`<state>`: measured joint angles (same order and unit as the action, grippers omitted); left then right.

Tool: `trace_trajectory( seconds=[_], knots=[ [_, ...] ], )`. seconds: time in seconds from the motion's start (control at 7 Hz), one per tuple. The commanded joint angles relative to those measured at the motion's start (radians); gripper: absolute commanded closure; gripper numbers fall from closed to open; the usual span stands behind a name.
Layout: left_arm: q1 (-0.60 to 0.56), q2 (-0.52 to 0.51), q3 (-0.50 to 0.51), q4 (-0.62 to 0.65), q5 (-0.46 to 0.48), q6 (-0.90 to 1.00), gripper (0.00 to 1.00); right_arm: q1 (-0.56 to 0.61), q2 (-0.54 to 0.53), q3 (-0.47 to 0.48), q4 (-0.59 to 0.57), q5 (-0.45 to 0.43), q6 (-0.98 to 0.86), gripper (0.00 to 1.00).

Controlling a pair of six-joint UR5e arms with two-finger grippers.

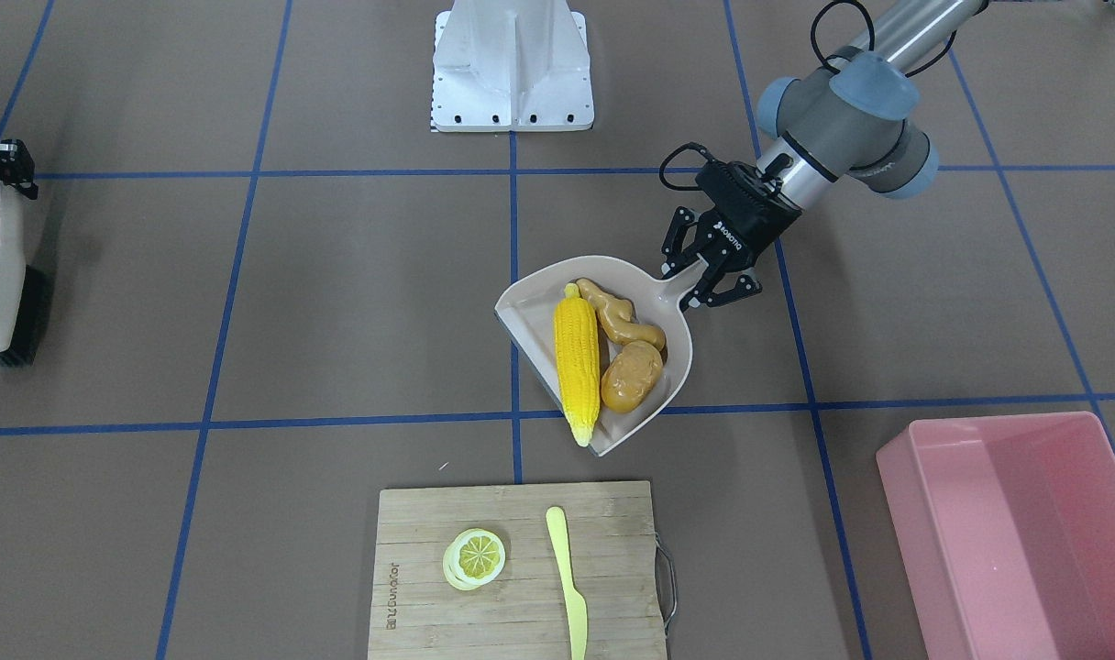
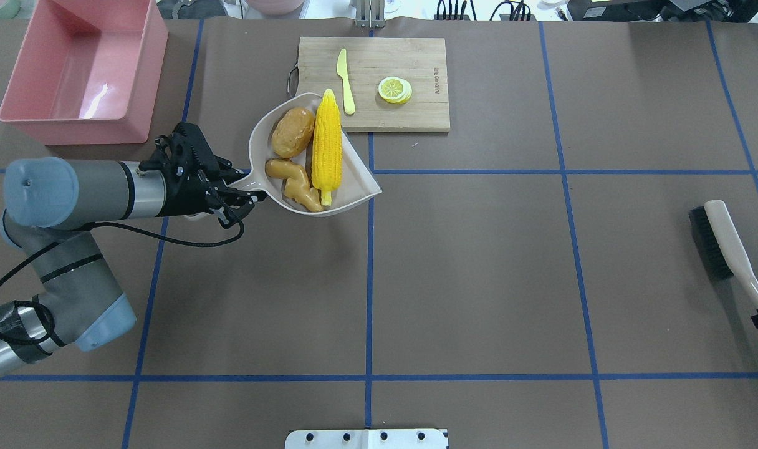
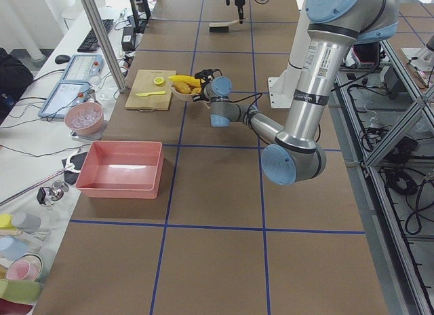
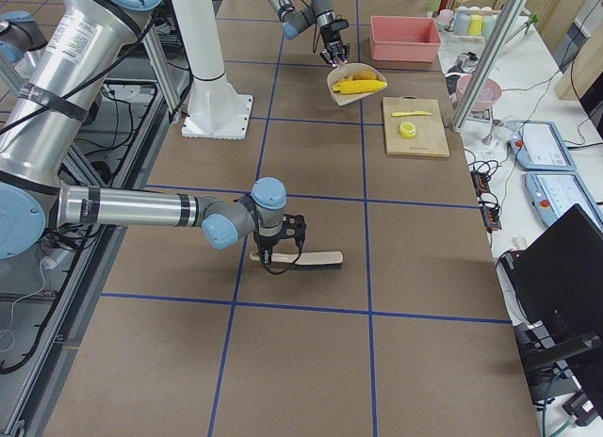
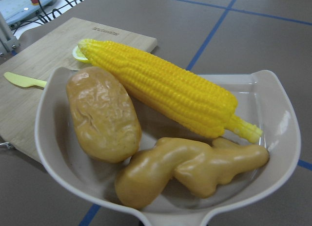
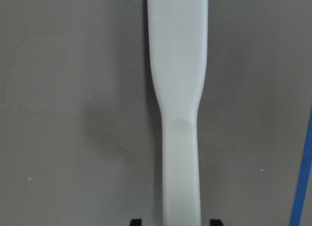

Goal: Sweep and dump trash into bin
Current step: 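Carry the loaded dustpan with the left gripper toward the pink bin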

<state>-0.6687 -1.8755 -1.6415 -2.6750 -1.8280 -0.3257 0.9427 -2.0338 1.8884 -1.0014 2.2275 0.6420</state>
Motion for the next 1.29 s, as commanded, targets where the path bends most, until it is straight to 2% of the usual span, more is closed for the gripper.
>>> trace_trajectory(
  seconds=[0.0, 0.14, 0.29, 0.43, 0.71, 0.86, 1.14],
  knots=[
    [-0.057, 0.013, -0.023, 0.0, 0.066, -0.021, 1.0, 0.002, 0.0, 0.003, 0.001, 0.0, -0.002, 0.05],
    [-0.072, 0.013, -0.024, 0.0, 0.125, -0.07, 1.0, 0.005, 0.0, 0.012, 0.001, 0.004, -0.002, 0.01],
    [-0.084, 0.013, -0.024, 0.006, 0.127, -0.277, 1.0, 0.014, -0.008, 0.037, 0.0, 0.012, -0.001, 0.0],
    [-0.112, 0.013, -0.026, 0.017, 0.121, -0.437, 1.0, 0.066, -0.002, 0.044, -0.009, 0.056, -0.007, 0.0],
    [-0.156, 0.036, -0.026, 0.078, 0.119, -0.56, 1.0, 0.184, 0.004, 0.043, -0.026, 0.096, -0.015, 0.0],
    [-0.179, 0.055, -0.026, 0.087, 0.119, -0.567, 1.0, 0.224, 0.004, 0.046, -0.075, 0.096, -0.056, 0.0],
    [-0.264, 0.067, -0.026, 0.089, 0.092, -0.637, 1.0, 0.415, 0.03, 0.046, -0.301, 0.095, -0.384, 0.0]
  ],
)
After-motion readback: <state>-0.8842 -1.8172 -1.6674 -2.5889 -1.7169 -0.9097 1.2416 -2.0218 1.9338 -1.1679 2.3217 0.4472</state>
